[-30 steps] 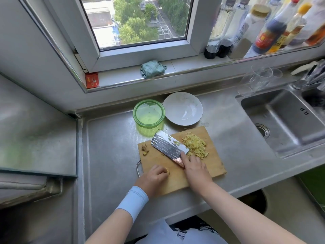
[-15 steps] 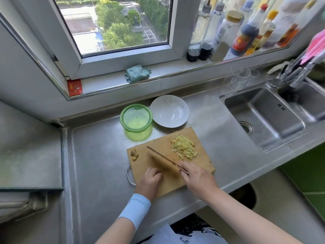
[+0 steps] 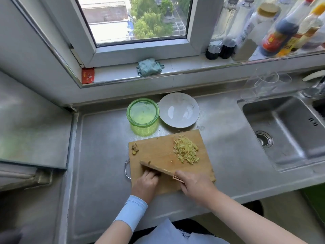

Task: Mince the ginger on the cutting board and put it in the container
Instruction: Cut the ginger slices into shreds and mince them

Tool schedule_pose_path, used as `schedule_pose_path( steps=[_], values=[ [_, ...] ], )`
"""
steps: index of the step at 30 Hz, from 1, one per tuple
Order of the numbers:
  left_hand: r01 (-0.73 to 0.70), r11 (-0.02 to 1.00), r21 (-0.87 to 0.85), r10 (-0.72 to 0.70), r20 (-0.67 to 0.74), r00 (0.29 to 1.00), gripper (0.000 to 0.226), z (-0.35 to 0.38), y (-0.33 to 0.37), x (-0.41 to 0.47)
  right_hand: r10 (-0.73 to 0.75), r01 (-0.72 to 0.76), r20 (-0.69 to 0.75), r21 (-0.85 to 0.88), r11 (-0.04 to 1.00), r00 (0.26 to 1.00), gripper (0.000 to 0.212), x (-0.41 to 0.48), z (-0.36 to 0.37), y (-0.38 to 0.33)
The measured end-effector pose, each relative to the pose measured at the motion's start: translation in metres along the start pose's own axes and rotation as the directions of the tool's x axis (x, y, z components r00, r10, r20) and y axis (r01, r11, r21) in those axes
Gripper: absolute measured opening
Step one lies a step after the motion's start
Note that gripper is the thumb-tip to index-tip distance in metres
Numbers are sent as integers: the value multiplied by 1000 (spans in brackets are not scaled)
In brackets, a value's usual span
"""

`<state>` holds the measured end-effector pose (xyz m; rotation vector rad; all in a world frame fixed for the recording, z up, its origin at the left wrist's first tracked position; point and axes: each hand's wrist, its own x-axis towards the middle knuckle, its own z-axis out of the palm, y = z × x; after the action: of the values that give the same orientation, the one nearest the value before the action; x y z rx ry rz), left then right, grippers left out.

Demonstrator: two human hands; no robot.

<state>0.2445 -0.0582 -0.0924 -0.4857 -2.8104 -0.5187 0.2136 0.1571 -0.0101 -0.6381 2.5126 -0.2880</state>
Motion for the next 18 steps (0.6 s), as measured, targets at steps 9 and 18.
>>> schedule_pose_path(
  steps=[9,18],
  values=[
    [48,992,116,-37,-101,994,28,8,9,-3,-139,132,-63,-111,985,988,38,18,10,10],
    [120,986,116,-109,-94,990,27,22,9,-13,-185,180,-40,-106,978,982,48,5,17,38]
  ],
)
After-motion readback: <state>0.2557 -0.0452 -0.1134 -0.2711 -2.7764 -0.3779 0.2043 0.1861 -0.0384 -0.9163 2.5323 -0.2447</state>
